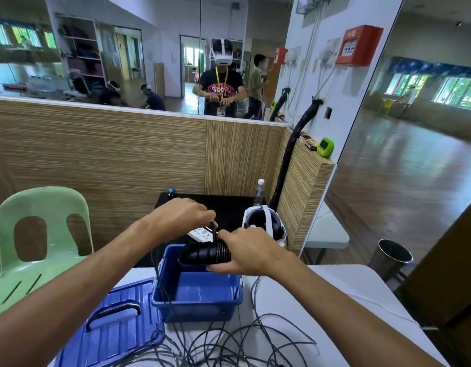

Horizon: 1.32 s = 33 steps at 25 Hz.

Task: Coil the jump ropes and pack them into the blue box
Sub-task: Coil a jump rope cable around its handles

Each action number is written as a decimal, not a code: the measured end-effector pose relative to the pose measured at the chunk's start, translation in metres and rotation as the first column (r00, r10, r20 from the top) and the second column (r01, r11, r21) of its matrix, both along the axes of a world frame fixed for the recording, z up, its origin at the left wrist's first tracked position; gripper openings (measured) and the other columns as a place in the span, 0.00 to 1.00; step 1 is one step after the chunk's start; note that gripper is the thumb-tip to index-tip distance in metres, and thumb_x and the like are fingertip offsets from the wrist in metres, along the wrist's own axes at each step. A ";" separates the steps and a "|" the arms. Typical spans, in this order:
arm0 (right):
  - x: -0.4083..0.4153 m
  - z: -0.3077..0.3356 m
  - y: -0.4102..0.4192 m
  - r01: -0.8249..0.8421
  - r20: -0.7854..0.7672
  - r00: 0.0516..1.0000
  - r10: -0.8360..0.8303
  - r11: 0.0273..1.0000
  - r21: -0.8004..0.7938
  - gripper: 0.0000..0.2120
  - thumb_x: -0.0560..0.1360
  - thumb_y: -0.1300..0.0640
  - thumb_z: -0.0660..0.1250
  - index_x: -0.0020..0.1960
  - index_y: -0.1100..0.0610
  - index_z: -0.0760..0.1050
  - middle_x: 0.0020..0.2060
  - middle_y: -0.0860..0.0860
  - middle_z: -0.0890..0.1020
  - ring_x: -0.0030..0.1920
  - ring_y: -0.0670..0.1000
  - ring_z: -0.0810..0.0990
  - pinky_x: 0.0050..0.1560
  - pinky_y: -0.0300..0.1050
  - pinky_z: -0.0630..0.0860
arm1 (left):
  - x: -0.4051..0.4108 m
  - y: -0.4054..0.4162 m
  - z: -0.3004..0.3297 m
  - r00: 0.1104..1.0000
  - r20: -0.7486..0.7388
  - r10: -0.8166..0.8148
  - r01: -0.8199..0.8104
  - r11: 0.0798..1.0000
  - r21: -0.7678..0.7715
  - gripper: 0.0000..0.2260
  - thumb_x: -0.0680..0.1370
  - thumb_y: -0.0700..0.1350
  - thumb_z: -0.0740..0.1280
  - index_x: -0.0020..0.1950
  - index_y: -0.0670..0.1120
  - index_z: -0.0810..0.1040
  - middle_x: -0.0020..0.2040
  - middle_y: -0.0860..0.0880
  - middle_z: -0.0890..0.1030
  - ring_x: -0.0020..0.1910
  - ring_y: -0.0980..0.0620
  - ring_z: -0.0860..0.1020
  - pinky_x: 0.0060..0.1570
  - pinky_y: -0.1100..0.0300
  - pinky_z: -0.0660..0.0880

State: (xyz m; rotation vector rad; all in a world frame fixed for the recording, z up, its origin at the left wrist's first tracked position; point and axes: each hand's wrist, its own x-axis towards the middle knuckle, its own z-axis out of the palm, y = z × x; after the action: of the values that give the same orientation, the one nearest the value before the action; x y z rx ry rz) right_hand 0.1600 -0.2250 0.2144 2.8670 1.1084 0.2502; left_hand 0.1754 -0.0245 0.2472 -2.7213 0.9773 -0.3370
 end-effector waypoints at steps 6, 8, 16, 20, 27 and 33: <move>0.012 0.001 -0.009 0.109 -0.012 0.994 -0.108 0.990 0.085 0.30 0.74 0.30 0.61 0.71 0.43 0.65 0.50 0.52 0.83 0.47 0.56 0.82 0.40 0.47 0.73 | -0.037 -0.027 0.013 0.987 0.094 0.127 -0.136 0.986 0.098 0.06 0.80 0.44 0.61 0.57 0.47 0.71 0.50 0.49 0.78 0.51 0.47 0.78 0.37 0.56 0.67; 0.016 0.002 -0.013 0.173 0.014 0.984 -0.175 0.979 0.105 0.28 0.74 0.32 0.62 0.70 0.43 0.66 0.51 0.52 0.82 0.48 0.56 0.82 0.38 0.45 0.70 | -0.050 -0.038 0.004 0.976 0.090 0.197 -0.198 0.980 0.003 0.06 0.81 0.43 0.60 0.57 0.47 0.72 0.51 0.49 0.78 0.49 0.47 0.79 0.37 0.57 0.69; 0.016 0.003 -0.007 0.182 0.120 0.974 -0.193 0.979 0.096 0.29 0.75 0.33 0.61 0.69 0.48 0.66 0.51 0.54 0.81 0.46 0.57 0.82 0.36 0.45 0.68 | -0.047 -0.040 -0.015 0.707 -0.707 0.018 -0.637 0.452 -0.625 0.13 0.82 0.50 0.59 0.42 0.47 0.76 0.30 0.50 0.75 0.25 0.55 0.71 0.27 0.63 0.70; 0.007 -0.007 -0.001 0.091 0.084 0.992 -0.095 0.994 0.052 0.29 0.75 0.32 0.60 0.63 0.54 0.68 0.47 0.53 0.82 0.42 0.57 0.82 0.35 0.46 0.67 | -0.021 -0.030 0.009 0.856 -0.420 0.301 -0.508 0.644 -0.572 0.18 0.82 0.52 0.59 0.36 0.47 0.76 0.32 0.49 0.80 0.29 0.54 0.75 0.31 0.60 0.68; 0.013 0.001 0.015 0.256 0.042 0.963 -0.266 0.952 0.168 0.28 0.76 0.39 0.63 0.66 0.57 0.63 0.44 0.56 0.83 0.42 0.61 0.82 0.35 0.48 0.68 | -0.040 -0.060 0.004 0.804 -0.558 0.207 -0.587 0.431 -0.686 0.18 0.82 0.48 0.57 0.35 0.43 0.75 0.30 0.49 0.75 0.30 0.51 0.71 0.31 0.58 0.65; 0.019 0.010 0.013 0.260 0.098 0.952 -0.290 0.934 0.243 0.28 0.75 0.34 0.63 0.66 0.51 0.67 0.44 0.55 0.83 0.46 0.60 0.82 0.37 0.49 0.71 | -0.065 -0.058 -0.030 0.823 -0.567 0.019 -0.567 0.004 -0.823 0.18 0.83 0.49 0.57 0.39 0.42 0.75 0.24 0.54 0.68 0.25 0.56 0.63 0.28 0.60 0.61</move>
State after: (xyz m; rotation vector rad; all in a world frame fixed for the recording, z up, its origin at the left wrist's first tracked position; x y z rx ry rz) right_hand 0.1788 -0.2118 0.2240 3.1017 0.6818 0.5758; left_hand 0.1109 -0.0826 0.2173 -4.3726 -0.1547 -0.4784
